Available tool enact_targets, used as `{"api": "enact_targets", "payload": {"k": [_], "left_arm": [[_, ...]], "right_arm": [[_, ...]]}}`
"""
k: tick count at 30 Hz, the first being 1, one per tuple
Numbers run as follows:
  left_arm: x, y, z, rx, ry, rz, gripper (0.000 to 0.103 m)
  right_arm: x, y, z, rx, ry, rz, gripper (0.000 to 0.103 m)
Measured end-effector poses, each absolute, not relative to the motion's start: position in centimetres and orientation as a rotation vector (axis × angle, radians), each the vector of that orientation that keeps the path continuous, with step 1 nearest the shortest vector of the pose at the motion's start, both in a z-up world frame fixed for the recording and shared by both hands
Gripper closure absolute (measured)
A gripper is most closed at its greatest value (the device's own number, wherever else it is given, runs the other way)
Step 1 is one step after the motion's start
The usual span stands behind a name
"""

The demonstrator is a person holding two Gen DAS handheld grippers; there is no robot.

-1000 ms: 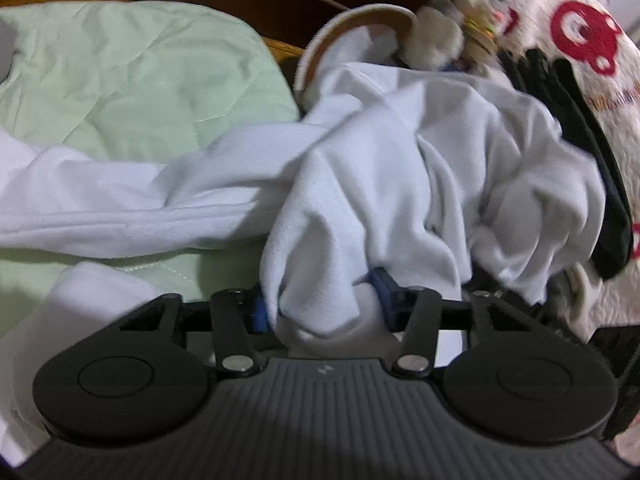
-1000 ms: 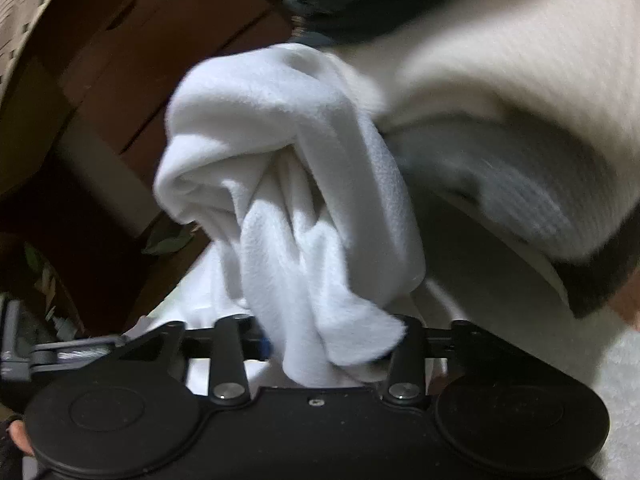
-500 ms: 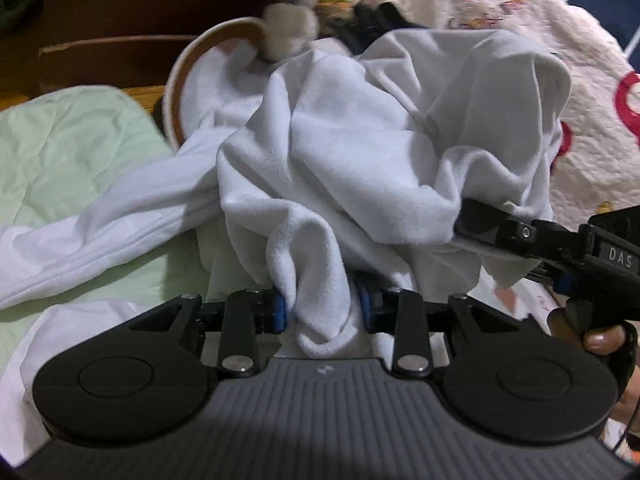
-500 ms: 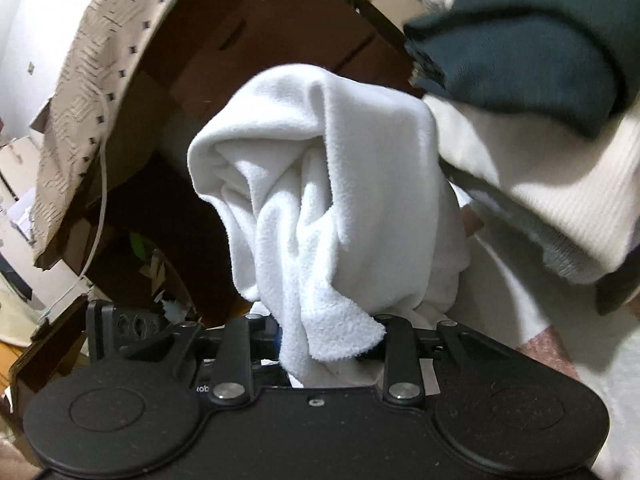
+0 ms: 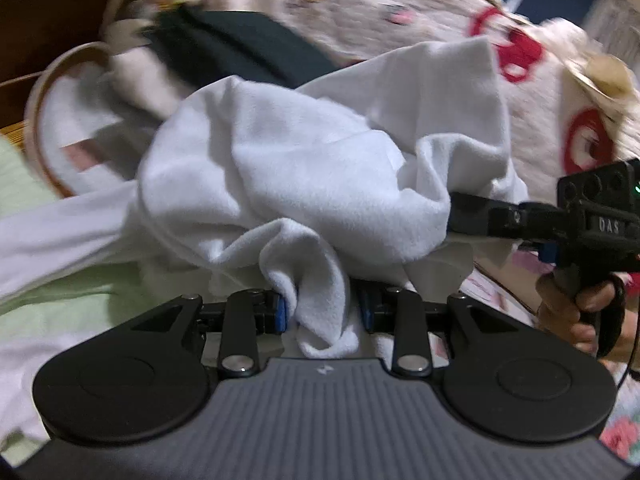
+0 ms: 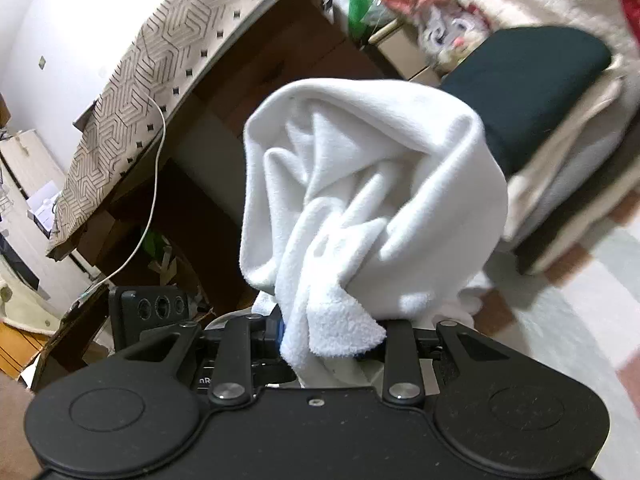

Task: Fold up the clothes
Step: 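Lift the white shirt and carry it onto the open rug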

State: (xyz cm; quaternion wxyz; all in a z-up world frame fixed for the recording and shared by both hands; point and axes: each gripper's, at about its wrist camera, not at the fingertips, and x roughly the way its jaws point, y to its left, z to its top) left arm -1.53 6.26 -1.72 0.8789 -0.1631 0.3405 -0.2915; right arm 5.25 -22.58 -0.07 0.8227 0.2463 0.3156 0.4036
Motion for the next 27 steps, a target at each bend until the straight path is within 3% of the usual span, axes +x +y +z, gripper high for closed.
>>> {"api": "enact_targets", "payload": {"k": [16, 24, 27], "left_arm": [[-6.0, -11.4, 6.5, -0.102, 0.713, -1.122, 0.073], [-7.0, -19.8, 11.7, 0.071, 0.705, -1.345, 0.073], [-4.5, -22.1, 9.4, 0.177, 0.769, -1.266, 0.074]], "right_arm": [[-13.9, -37.1, 6.6, 0.607, 0.383, 0.423, 0.073], [-21.0, -40.9, 11.8, 0.620, 0.341, 0.213, 0.073], [-21.2, -42.8, 13.9, 0.616, 0.317, 0.145, 0.073]]}}
